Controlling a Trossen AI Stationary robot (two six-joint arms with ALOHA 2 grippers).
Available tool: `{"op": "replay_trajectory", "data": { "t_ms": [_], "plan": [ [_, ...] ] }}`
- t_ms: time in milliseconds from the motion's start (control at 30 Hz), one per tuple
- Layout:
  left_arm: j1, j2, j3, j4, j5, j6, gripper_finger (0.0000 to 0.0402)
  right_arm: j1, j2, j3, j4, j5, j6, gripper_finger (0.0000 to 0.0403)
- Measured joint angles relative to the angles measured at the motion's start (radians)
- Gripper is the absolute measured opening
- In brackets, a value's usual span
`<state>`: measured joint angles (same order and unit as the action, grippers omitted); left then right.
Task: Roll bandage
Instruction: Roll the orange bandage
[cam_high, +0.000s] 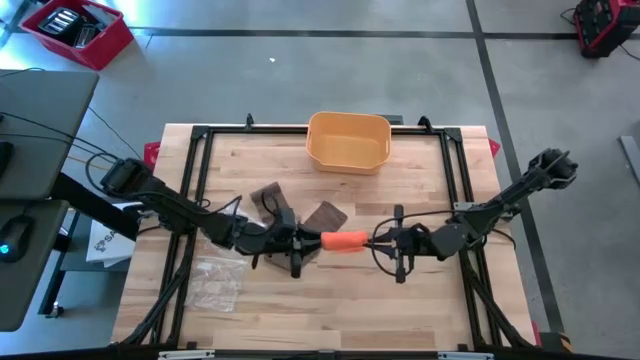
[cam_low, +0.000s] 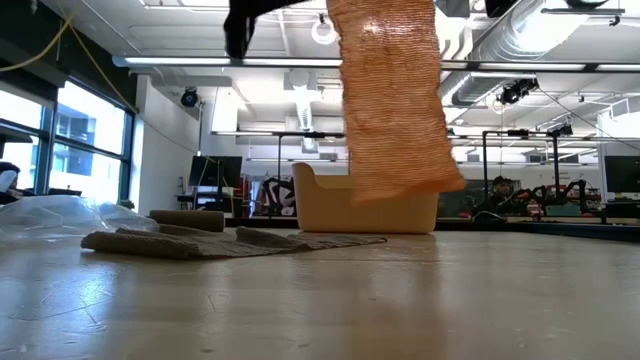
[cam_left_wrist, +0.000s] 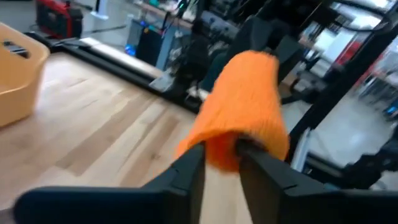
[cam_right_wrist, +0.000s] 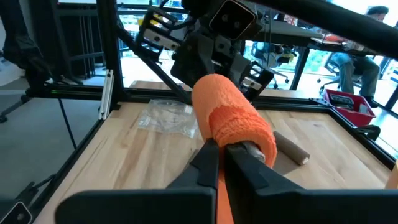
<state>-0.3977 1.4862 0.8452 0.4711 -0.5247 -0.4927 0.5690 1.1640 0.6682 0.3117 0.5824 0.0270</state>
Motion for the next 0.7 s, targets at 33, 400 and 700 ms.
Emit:
{"op": "replay_trajectory", "data": {
  "t_ms": [33, 400, 700],
  "plan": [
    [0.000, -0.018, 0.000, -0.039, 0.000, 0.001, 0.0106, 0.002, -0.007, -0.001, -0.011, 0.000, 0.000, 0.0002],
    [-0.053, -0.126, 0.000, -0.207, 0.065, 0.216, 0.0156, -0.012, -0.019, -0.264, 0.460, -0.220, 0.015, 0.0001],
    [-0.157, -0.064, 0.000, 0.232, 0.070, 0.553, 0.0133, -0.124, -0.020, -0.408, 0.911, -0.737, 0.051, 0.0000]
  ]
}}
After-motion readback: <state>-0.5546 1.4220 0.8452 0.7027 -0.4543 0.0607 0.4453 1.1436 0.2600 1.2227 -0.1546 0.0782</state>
